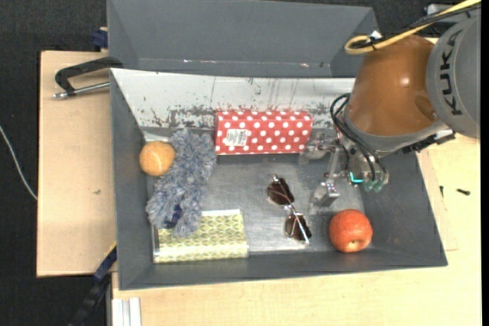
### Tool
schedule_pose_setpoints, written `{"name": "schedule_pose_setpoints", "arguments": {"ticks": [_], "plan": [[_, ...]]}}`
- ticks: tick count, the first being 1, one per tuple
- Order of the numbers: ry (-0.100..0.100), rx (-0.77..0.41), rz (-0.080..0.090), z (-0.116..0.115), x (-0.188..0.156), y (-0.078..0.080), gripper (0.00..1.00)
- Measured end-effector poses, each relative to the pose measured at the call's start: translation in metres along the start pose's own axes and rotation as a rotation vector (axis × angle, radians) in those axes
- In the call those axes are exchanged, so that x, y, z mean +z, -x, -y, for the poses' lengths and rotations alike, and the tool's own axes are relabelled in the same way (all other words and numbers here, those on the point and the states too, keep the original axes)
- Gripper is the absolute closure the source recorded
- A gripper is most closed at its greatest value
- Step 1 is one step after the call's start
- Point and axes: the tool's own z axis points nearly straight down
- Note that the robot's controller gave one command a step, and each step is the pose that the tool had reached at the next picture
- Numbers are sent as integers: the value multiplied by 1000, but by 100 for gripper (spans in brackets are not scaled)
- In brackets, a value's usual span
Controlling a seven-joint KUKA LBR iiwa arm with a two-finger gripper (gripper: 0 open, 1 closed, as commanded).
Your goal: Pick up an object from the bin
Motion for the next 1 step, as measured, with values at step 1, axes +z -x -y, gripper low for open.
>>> {"name": "schedule_pose_setpoints", "arguments": {"ticks": [1], "plan": [[-1, -1, 7, 0, -4, 1, 0]]}}
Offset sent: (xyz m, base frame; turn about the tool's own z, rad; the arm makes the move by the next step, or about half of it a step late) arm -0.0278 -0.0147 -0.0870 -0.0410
